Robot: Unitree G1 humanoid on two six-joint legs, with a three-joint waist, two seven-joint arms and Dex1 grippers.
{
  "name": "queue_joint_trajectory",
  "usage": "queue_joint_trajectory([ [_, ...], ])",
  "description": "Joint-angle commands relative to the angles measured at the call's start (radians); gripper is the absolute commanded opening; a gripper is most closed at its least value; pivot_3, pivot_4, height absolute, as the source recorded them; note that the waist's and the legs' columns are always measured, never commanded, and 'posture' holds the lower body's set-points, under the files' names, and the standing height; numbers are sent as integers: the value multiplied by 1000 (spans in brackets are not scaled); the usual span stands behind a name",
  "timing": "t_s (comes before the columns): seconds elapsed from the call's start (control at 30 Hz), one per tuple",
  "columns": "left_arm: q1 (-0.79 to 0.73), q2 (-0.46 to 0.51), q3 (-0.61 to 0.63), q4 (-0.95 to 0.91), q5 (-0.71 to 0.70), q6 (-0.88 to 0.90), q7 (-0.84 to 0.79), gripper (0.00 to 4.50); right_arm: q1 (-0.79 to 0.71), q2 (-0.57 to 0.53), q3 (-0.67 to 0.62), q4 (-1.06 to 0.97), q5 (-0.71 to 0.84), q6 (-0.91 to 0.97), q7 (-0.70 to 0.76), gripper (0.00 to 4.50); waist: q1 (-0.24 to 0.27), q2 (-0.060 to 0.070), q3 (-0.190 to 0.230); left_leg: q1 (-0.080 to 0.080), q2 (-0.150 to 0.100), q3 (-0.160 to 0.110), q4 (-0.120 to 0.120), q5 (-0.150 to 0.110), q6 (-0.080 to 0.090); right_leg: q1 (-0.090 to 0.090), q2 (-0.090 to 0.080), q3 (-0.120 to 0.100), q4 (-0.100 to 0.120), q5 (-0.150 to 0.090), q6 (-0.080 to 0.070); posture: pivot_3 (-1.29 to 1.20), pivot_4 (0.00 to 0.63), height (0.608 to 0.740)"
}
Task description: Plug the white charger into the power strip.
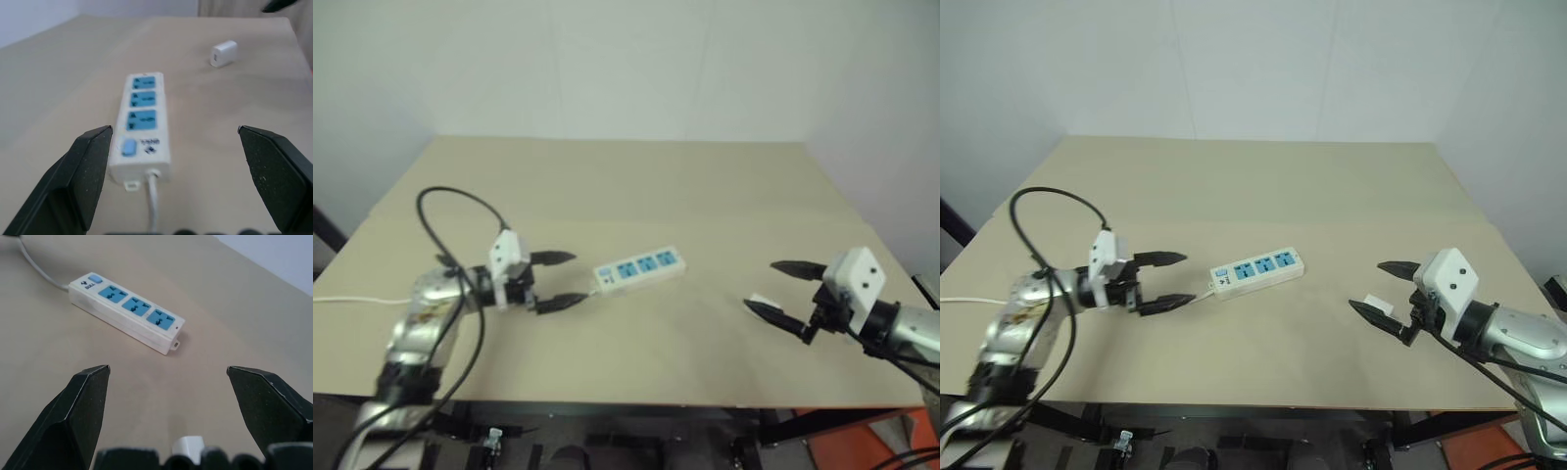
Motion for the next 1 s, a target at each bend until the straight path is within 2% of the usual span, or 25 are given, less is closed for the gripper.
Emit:
queue_joint_trajectory([
  [0.03,-105,-78,-37,225,59,-137,-15,4467,-11,-10,-17,-42,14,-1,-12,4500,0,0,0,0,0,0,0,0,0,0,0,0,0,0,0,0,150,740],
  [0.17,-212,-158,-58,469,125,-289,-23,4467,-6,-12,-32,-72,27,14,-22,4500,0,-1,1,-1,-1,0,1,0,0,0,0,0,0,0,0,0,150,740],
  [0.37,-291,-207,-66,679,185,-412,-36,4467,23,-8,-57,-118,42,35,-32,4500,-5,-1,1,-1,-1,-1,1,0,0,0,0,0,0,0,0,0,150,740],
  [0.53,-323,-229,-71,791,251,-487,13,4467,28,-8,-60,-145,56,50,-46,4500,-3,-1,1,-1,-1,-1,1,0,0,0,0,0,1,0,1,0,150,740],
  [0.77,-333,-274,-53,857,269,-498,47,4467,28,-6,-51,-159,64,59,-58,4500,3,-1,1,0,-1,-1,1,0,0,1,0,0,1,0,1,0,150,740],
  [0.93,-331,-304,-21,860,233,-493,-26,3302,23,-9,-44,-157,68,61,-55,4500,19,-1,1,0,-1,-1,2,0,0,1,0,0,1,0,1,0,150,740],
  [1.0,-332,-308,-13,858,230,-487,-53,3284,20,-13,-38,-152,66,62,-52,4500,22,-1,1,-1,-2,-1,2,0,0,1,0,0,1,0,1,0,150,740],
])
